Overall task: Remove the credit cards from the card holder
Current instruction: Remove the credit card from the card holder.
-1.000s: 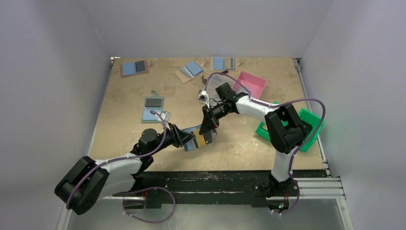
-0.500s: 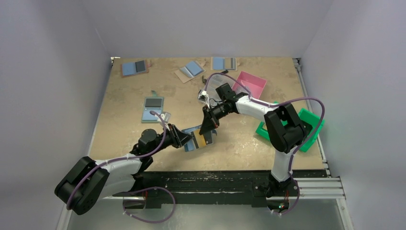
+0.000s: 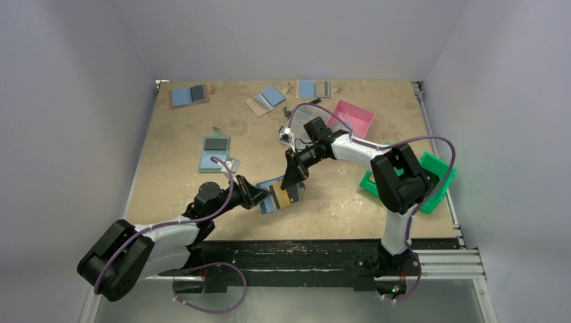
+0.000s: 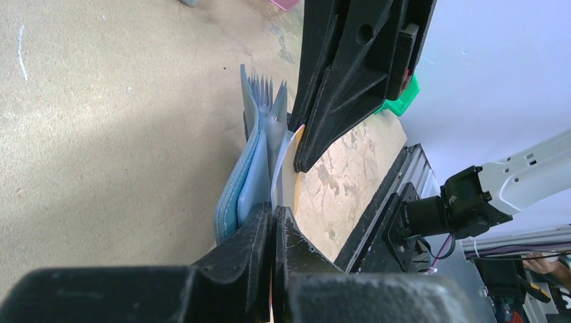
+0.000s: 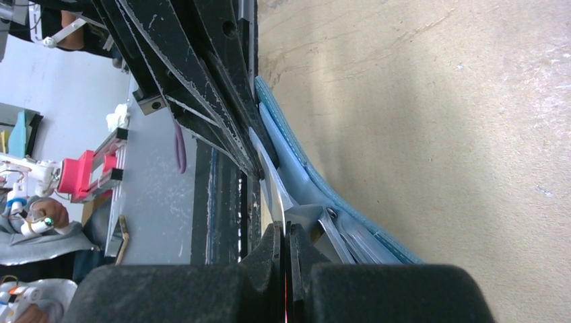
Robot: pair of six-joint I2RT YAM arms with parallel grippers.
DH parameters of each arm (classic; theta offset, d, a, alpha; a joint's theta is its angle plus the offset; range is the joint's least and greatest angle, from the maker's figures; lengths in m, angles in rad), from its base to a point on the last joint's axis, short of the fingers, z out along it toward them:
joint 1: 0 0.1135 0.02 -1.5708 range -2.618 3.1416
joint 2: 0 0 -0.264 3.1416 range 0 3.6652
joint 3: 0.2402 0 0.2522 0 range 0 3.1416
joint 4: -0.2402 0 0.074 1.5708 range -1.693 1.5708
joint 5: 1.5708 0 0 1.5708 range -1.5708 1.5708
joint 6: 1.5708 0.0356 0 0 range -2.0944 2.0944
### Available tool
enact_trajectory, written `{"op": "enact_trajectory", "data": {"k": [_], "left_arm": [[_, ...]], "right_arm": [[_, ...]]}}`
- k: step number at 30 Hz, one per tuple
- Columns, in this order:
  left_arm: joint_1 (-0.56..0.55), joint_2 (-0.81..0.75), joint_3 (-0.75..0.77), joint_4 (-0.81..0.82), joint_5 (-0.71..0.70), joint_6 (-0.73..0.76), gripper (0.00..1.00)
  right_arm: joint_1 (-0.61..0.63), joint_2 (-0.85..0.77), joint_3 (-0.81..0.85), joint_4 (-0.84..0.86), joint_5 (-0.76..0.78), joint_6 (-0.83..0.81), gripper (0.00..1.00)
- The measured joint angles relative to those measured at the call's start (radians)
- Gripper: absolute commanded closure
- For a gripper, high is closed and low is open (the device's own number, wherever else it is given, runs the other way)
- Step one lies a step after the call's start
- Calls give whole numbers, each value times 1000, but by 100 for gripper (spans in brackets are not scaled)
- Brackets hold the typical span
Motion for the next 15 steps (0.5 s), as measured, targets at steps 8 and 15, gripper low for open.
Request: {"op": "enact_trajectory", "data": {"k": [8, 15], "left_arm": [[5, 6, -3, -11, 8, 2, 100], [21, 6, -32, -22, 7, 4, 100]], "right_arm": [[0, 19, 0, -5, 0, -5, 100], [-13, 29, 0, -35, 29, -44, 100]]}}
